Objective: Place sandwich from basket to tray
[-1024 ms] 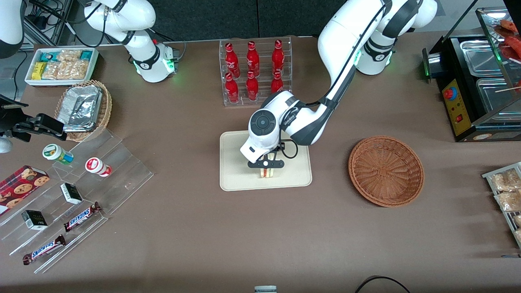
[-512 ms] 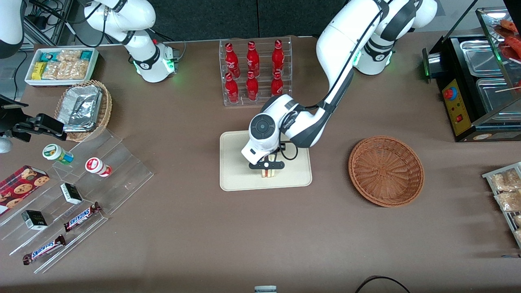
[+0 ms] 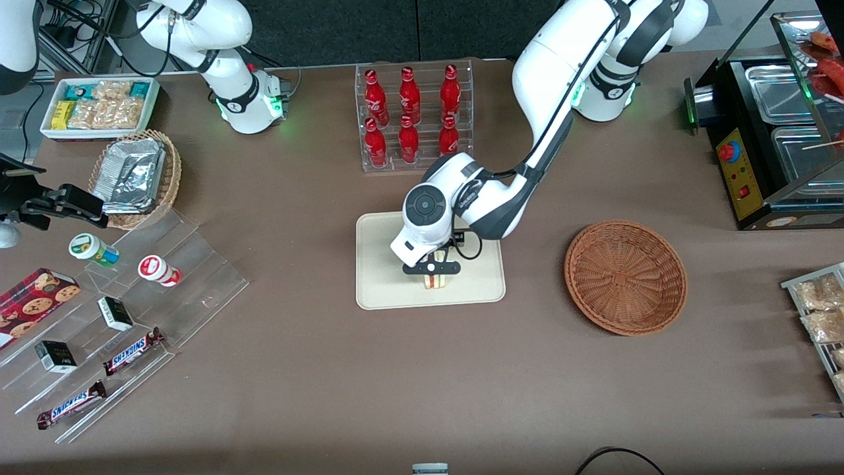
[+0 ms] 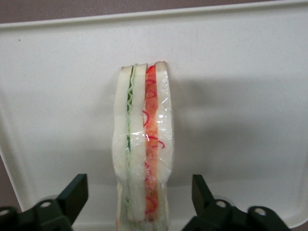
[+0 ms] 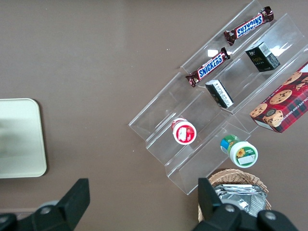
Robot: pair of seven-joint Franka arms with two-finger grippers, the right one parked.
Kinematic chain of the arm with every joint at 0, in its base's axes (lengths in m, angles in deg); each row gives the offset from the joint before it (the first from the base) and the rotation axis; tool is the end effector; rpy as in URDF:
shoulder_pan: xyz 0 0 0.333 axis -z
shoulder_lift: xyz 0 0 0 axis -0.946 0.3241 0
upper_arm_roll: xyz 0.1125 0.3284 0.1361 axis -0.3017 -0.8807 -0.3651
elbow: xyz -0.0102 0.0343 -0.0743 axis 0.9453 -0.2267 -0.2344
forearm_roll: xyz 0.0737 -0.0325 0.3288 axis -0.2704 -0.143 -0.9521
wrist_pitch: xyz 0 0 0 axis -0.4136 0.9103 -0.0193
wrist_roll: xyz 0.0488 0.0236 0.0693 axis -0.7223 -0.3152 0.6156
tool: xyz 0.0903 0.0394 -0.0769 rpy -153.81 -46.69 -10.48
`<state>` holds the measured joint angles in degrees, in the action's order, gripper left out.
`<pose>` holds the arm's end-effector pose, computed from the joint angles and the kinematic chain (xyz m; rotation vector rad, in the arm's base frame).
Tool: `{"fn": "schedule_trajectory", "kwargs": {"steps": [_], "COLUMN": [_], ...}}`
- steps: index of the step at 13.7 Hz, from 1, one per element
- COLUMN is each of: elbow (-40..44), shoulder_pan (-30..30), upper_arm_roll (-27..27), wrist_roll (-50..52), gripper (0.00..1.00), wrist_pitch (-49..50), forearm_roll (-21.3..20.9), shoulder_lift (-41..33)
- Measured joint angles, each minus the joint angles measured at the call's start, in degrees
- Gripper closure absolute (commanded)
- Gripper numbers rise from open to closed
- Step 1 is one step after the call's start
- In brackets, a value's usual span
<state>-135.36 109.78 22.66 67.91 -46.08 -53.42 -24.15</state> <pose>0.5039 -0.5001 0.2971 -3.1143 0.0220 0.2545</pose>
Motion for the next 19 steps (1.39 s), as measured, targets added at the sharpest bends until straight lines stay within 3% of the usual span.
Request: {"fn": "schedule_trajectory", "kwargs": {"steps": [9,13,19], "elbow": [1.7,1.7,-3.4], "shoulder_pan": [-2.2,-7.8,-20.1], "upper_arm_roll": [-1.9,-2.1,-2.3], "wrist_roll": [-7.5,-10.3,-20.8], "gripper": [0.00,0.00,0.00], "wrist_pitch": [6.2,12.3,13.7], "forearm_roll": [-0.1,0.0,1.6], "shoulder_lift": [-4.2,-8.8,-16.8]}}
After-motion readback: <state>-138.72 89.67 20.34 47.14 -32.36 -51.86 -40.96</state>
